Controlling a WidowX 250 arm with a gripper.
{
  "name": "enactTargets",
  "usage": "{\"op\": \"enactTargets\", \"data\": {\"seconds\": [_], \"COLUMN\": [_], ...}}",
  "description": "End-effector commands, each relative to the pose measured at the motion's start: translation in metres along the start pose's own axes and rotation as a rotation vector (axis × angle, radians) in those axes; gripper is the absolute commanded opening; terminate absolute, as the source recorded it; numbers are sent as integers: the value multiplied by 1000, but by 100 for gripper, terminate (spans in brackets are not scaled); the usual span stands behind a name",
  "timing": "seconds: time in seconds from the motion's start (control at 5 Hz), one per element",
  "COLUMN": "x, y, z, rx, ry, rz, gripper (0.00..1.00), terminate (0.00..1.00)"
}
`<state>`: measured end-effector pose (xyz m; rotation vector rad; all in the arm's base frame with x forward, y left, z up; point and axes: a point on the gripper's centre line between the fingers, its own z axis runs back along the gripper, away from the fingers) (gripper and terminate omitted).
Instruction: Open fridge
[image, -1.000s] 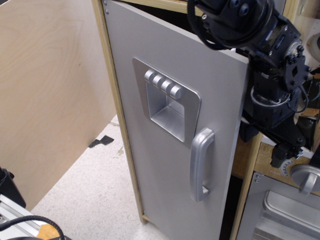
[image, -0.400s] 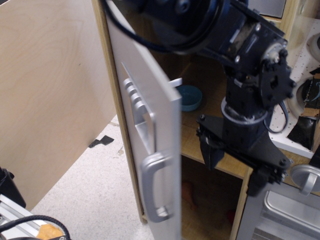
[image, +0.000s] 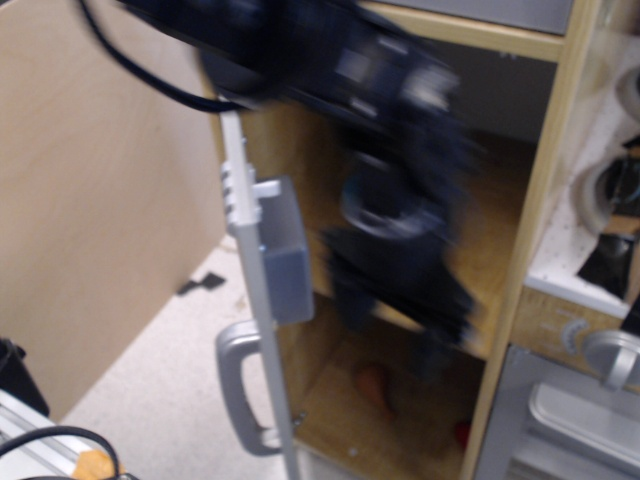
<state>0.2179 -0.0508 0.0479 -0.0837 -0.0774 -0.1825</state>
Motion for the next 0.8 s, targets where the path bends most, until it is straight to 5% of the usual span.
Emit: {"op": "enactTargets", "data": {"seconds": [0.0,0.4,0.6], "x": [-12,-37,-44], "y": [54,79,94], "z": [23,24,29], "rx": [30,74,103], "ry": [-68,-100,-102], "rz": [-24,28,47], "gripper": [100,100,100], "terminate": [0,0,100]}}
